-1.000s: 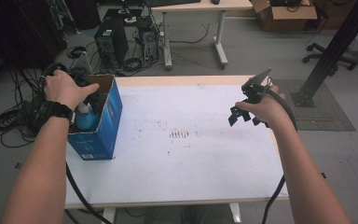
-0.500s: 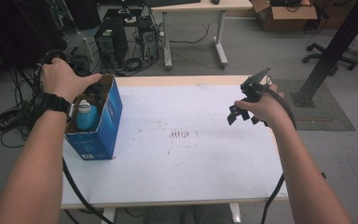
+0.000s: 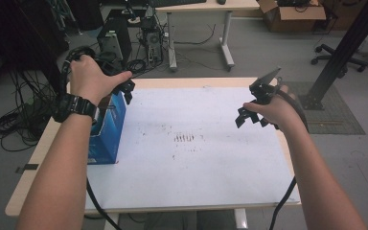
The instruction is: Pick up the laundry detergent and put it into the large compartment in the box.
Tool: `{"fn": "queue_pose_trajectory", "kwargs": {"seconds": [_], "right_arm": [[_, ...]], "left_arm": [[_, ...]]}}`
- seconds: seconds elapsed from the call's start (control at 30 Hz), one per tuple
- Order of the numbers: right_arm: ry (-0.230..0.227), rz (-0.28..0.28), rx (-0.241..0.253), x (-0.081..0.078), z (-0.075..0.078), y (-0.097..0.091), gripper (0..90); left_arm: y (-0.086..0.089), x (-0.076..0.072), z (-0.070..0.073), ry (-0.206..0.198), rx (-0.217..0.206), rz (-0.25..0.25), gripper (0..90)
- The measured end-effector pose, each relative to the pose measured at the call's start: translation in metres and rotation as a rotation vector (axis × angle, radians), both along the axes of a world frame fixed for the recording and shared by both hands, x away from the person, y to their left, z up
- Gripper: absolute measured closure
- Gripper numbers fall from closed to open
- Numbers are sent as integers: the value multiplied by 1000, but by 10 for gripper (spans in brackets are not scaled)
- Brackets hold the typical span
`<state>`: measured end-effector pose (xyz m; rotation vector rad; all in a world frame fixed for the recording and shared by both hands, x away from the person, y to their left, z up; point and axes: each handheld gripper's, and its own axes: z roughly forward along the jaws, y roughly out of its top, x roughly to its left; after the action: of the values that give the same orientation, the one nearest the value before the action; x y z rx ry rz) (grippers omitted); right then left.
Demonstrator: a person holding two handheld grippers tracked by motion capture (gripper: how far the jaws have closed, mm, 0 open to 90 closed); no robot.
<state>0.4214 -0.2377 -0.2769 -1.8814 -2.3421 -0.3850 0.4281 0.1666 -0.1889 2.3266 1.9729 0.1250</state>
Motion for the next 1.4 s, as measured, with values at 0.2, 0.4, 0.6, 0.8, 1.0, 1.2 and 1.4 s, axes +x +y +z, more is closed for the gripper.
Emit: {"fn": "queue_pose_trajectory", "kwargs": {"seconds": [0.2, 0.4, 0.6, 0.8, 1.0, 1.2, 1.4], "right_arm": [[-1, -1, 3, -1, 0, -5, 76], [0, -3, 3, -4, -2, -9, 76], [2, -3, 7, -5, -4, -11, 76], [0, -4, 9, -6, -2, -12, 76], [2, -8, 8, -7, -4, -13, 76], [4, -11, 8, -8, -5, -14, 76], [4, -11, 8, -9, -5, -14, 76]], "left_arm": [[-22, -1, -7, -7, -16, -25, 49], [-47, -1, -27, 3, -33, -64, 49], [-58, -2, -41, 8, -45, -75, 50], [-64, -2, -50, 19, -38, -86, 49], [-67, -1, -56, 28, -47, -91, 49], [-68, -1, -57, 32, -46, -97, 49], [-69, -2, -57, 32, -48, -97, 49]]}}
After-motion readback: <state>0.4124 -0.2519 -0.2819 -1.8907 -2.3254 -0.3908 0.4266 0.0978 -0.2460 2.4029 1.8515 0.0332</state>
